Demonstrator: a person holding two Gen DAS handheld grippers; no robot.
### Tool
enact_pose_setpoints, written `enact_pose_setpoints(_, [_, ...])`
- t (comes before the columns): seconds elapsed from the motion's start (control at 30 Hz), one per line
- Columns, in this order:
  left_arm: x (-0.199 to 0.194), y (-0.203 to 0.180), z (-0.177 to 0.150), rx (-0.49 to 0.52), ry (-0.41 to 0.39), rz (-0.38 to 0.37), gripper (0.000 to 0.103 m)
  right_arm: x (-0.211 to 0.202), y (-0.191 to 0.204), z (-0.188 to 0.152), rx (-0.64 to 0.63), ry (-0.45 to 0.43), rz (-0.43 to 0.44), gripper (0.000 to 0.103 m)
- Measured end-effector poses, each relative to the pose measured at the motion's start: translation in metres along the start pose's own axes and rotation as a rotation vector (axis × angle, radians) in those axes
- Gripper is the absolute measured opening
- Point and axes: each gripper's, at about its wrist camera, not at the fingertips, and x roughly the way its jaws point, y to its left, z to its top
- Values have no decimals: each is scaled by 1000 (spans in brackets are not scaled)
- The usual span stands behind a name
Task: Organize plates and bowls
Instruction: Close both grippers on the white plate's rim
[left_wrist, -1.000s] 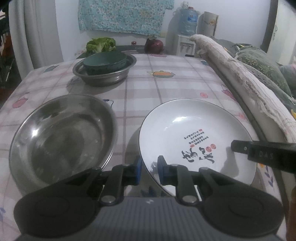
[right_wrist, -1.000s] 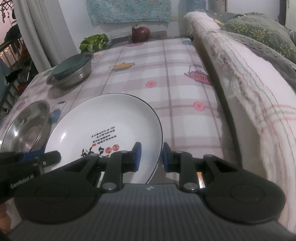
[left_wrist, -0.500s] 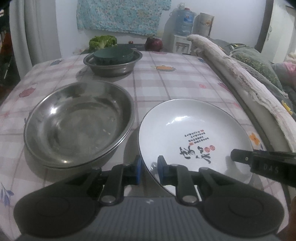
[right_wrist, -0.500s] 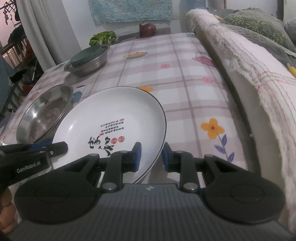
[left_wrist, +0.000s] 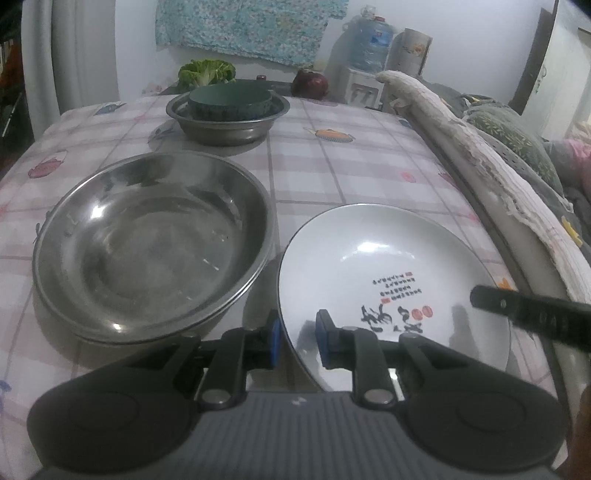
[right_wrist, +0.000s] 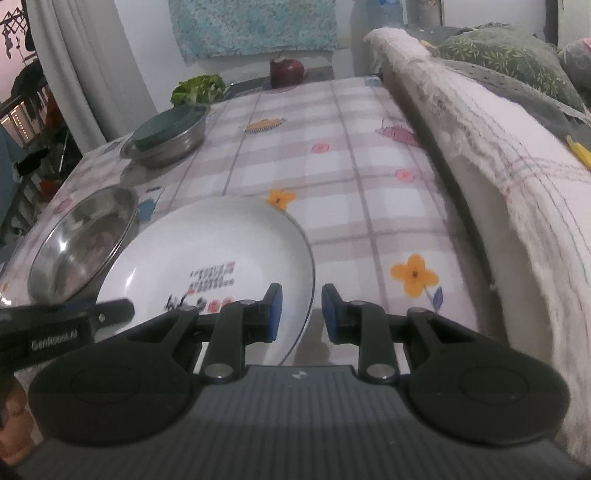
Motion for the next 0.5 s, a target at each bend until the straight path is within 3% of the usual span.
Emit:
enact_pose_setpoints(0.2, [2,0,2,1,6,-4,21,20,-7,18,30,12,66,26])
enact_pose_setpoints(0.5, [-15,2,-12,16,26,-36,23,15,1,12,-18,34,67,29])
